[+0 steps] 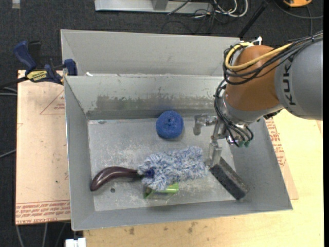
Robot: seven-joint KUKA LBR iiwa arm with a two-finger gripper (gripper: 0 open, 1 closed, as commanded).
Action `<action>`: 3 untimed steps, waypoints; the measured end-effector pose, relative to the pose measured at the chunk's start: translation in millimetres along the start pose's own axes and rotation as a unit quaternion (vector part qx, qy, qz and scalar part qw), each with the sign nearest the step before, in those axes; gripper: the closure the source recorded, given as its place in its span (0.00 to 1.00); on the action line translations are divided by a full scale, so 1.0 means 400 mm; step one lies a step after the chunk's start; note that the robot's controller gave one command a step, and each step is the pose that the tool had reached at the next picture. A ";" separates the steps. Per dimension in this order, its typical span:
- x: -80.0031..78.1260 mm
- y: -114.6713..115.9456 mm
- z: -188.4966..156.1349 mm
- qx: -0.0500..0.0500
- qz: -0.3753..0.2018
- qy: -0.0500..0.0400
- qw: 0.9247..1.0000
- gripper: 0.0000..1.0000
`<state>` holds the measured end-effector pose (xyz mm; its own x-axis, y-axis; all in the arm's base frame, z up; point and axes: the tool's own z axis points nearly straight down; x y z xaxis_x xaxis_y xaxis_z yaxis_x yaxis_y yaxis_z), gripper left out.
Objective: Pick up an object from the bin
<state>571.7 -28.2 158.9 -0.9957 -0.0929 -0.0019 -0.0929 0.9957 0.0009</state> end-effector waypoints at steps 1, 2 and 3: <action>0.058 0.032 0.108 0.000 -0.098 -0.002 0.995 0.00; 0.073 0.039 0.138 0.000 -0.121 0.000 0.993 0.00; 0.091 0.042 0.069 -0.002 -0.134 0.006 0.991 0.00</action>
Offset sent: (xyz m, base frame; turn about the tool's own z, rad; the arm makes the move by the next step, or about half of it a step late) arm -0.0625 0.0349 -0.0799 -0.0868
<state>534.0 -15.0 131.1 -0.9351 -0.3543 0.0094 -0.3543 0.9351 0.0064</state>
